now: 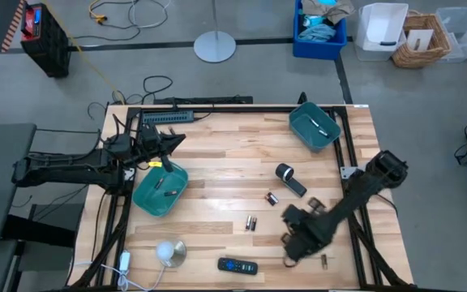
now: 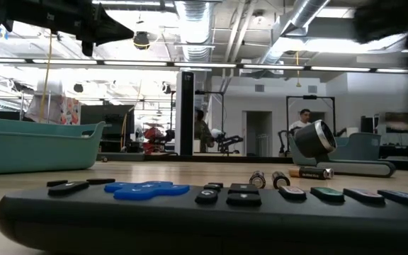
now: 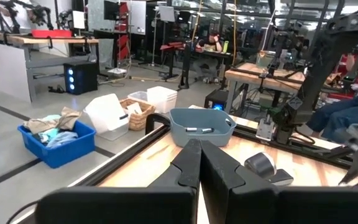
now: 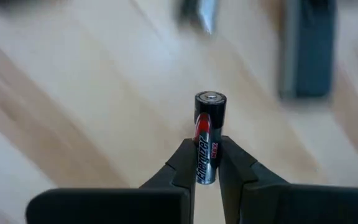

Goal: Sort batteries
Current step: Put the silver battery into the blue bin

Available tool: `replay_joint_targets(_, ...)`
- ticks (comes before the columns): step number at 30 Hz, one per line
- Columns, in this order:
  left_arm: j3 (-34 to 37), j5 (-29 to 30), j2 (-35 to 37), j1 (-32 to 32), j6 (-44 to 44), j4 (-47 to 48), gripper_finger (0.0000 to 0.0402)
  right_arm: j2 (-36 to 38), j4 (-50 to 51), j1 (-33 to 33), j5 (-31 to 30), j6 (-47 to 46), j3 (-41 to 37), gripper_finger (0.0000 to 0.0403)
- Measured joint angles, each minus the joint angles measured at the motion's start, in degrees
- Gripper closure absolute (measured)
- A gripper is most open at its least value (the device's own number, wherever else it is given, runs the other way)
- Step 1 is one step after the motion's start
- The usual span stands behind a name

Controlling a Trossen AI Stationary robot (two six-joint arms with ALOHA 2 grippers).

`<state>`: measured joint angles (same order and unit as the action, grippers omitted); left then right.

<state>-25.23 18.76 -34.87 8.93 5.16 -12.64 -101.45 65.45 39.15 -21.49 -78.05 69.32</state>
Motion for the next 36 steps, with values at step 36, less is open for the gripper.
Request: replay_joint_targets(36, 0.00, -1.59, -0.53, -1.43, 2.88, 9.55, 0.0401, 24.29, -16.77, -58.79, -13.82, 54.89, -7.96, 0.0349)
